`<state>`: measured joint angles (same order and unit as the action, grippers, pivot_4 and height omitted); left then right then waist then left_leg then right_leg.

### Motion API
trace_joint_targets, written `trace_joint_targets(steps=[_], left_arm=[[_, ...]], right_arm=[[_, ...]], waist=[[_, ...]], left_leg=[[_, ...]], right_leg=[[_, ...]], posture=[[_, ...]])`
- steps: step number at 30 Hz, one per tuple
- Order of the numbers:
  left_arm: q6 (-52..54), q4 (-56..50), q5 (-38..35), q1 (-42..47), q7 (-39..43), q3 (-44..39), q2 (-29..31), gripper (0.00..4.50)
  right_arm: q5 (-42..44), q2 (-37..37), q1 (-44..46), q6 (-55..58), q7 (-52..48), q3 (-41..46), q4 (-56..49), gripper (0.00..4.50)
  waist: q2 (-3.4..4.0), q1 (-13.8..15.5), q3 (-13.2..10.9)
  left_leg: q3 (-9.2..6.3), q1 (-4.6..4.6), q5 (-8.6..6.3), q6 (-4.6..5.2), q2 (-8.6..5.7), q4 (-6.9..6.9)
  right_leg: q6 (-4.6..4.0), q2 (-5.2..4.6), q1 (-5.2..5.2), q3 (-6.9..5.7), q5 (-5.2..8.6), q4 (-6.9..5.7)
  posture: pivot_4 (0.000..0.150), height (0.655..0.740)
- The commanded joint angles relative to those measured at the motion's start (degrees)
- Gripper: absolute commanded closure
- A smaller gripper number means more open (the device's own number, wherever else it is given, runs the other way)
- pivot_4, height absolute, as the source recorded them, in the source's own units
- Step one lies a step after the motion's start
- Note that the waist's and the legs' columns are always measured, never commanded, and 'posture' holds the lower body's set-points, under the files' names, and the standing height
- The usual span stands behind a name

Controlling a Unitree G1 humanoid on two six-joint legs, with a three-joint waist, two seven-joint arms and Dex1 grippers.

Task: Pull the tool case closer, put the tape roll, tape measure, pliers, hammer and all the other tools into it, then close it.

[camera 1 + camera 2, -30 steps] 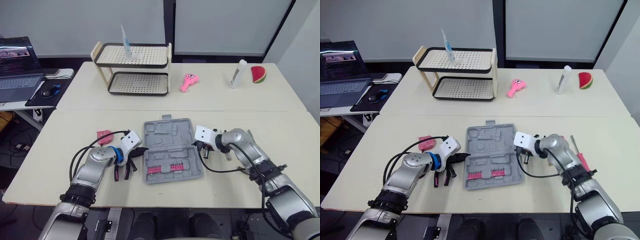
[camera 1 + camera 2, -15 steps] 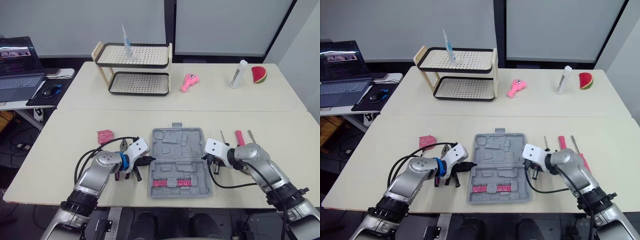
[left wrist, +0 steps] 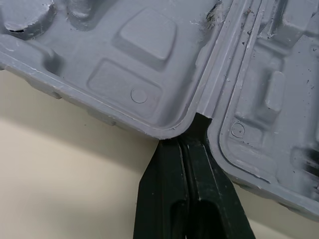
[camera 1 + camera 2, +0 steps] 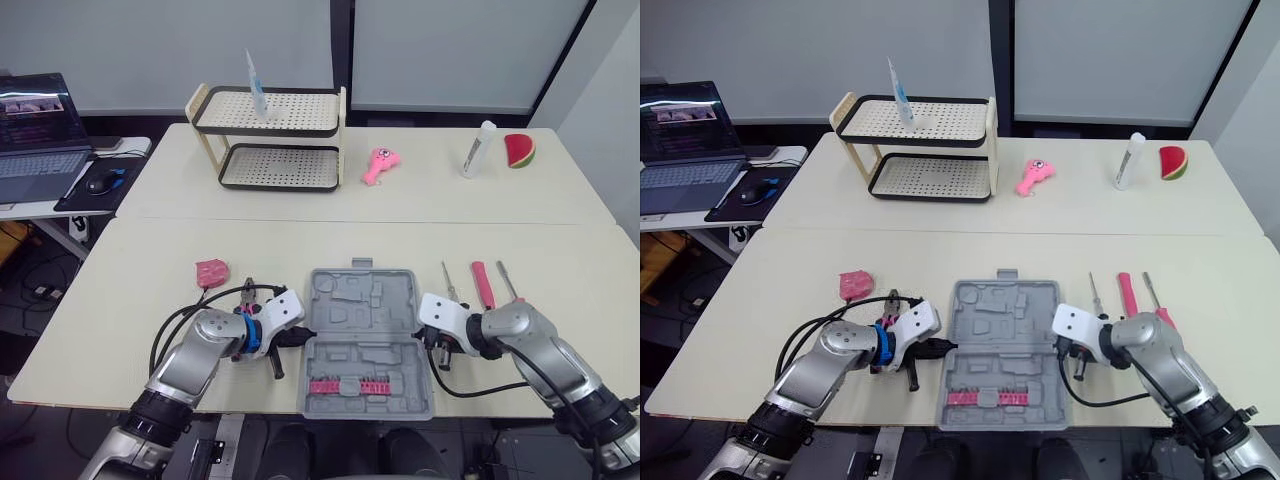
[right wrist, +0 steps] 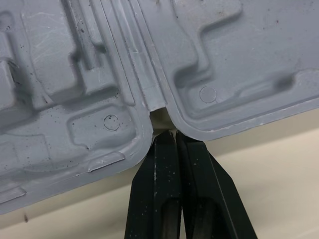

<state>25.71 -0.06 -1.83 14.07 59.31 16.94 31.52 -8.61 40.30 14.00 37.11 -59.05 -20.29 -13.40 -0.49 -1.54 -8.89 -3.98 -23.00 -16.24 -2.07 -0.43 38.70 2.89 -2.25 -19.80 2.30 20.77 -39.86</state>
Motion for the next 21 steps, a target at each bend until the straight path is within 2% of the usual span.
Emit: trace_joint_targets(steps=[1, 21], left_arm=[[0.0, -2.2, -1.0, -1.0, 2.1, 3.8, -0.7, 4.50], [1.4, -3.6, -1.6, -3.6, 2.7, 2.8, 3.0, 4.50]], right_arm=[[2.7, 0.2, -0.7, 0.1, -1.9, -1.2, -4.0, 4.49], [3.9, 0.7, -2.5, 1.3, -1.7, -3.4, -5.6, 4.49]], waist=[[0.00, 0.0, 0.0], [-0.01, 0.0, 0.0]], left_leg=[[-0.02, 0.02, 0.00, 0.00, 0.00, 0.00], [-0.20, 0.10, -0.01, 0.01, 0.01, -0.03]], right_leg=[[0.00, 0.00, 0.05, -0.01, 0.00, 0.02], [0.00, 0.05, 0.28, -0.06, 0.00, 0.25]], posture=[[0.150, 0.7290], [0.150, 0.7290]])
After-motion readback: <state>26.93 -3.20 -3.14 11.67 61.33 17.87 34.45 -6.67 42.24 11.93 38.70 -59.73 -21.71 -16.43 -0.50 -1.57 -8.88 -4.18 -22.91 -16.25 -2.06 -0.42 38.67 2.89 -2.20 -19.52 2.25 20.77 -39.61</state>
